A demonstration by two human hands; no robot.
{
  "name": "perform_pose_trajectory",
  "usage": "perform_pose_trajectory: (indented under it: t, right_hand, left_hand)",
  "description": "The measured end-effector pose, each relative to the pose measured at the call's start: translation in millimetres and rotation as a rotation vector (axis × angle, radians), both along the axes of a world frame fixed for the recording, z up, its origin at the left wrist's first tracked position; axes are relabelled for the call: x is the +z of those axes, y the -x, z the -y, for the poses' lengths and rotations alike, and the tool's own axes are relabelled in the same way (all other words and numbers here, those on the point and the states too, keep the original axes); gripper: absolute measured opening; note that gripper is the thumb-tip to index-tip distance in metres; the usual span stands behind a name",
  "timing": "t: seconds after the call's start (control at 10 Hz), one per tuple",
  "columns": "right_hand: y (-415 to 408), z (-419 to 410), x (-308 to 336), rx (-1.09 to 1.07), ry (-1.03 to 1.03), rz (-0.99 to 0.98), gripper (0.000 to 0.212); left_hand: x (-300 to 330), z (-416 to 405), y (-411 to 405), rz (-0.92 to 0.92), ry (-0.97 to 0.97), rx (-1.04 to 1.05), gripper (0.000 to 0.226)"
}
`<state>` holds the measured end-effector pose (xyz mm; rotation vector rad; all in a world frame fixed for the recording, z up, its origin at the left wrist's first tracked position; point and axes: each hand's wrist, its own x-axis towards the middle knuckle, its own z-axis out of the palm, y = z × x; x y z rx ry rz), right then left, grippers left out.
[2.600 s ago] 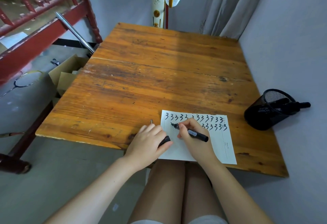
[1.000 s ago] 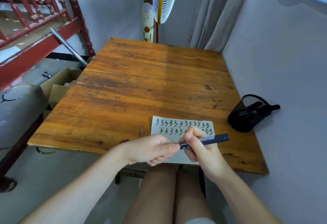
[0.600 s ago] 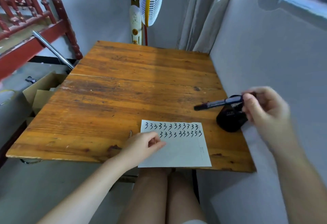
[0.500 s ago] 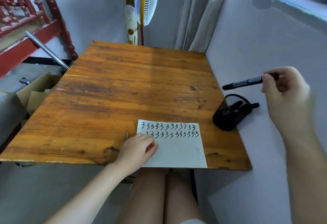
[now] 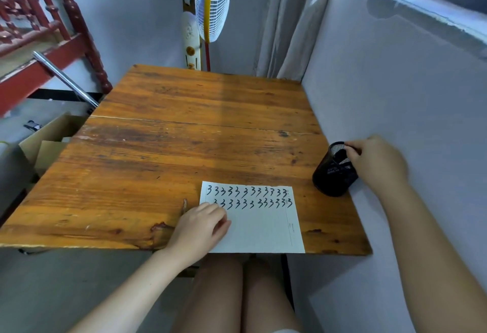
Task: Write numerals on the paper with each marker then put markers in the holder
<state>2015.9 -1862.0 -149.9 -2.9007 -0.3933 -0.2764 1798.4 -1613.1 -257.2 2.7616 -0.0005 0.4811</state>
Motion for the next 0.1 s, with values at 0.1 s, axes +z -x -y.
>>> perform_pose_trajectory:
  t: [0.1]
  right_hand:
    - [-1.5,1.8,8.8,-0.002,-0.056,-0.019,0.036]
  left_hand:
    - [-2.2,0.8,-0.5,-0.032,0.041,-0.015,0.013]
